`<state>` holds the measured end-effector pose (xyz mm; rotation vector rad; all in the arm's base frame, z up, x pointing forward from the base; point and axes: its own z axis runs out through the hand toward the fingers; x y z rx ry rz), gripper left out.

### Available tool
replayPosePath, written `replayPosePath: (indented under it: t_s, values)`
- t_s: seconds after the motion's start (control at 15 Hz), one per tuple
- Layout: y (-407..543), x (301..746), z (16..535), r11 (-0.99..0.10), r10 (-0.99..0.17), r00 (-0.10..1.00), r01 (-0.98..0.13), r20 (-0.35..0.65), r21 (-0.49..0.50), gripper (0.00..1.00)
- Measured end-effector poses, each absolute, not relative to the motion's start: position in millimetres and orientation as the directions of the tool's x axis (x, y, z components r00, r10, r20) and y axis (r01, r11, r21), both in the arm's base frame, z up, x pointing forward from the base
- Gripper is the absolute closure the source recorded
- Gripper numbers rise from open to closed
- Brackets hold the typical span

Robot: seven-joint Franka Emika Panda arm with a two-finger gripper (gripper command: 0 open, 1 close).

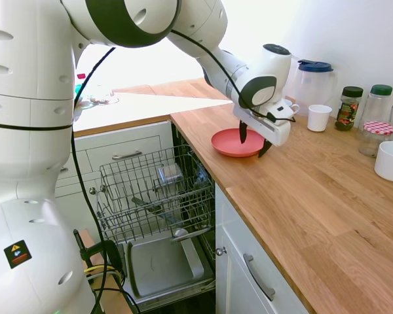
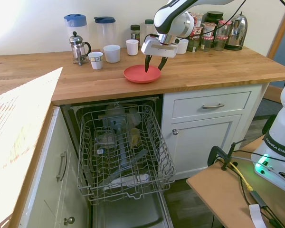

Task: Put the plate in the dishwasher

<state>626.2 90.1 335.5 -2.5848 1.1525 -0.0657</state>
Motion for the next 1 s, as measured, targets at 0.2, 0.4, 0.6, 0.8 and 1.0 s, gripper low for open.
replayPosePath:
  t_s: [0.2,0.4,0.6,0.8,1.0]
  values:
    - [90.8,626.9,333.4,-0.630,-0.729,0.679,-0.715,-0.088,-0.302,1.00]
    - [92.0,628.2,332.0,-0.632,-0.727,0.681,-0.715,-0.091,-0.300,1.00]
    - [91.8,629.8,330.2,-0.629,-0.728,0.679,-0.717,-0.095,-0.301,1.00]
    - [92.5,629.8,328.3,-0.626,-0.729,0.677,-0.719,-0.101,-0.303,1.00]
    - [92.6,630.5,330.2,-0.619,-0.732,0.674,-0.719,-0.102,-0.316,1.00]
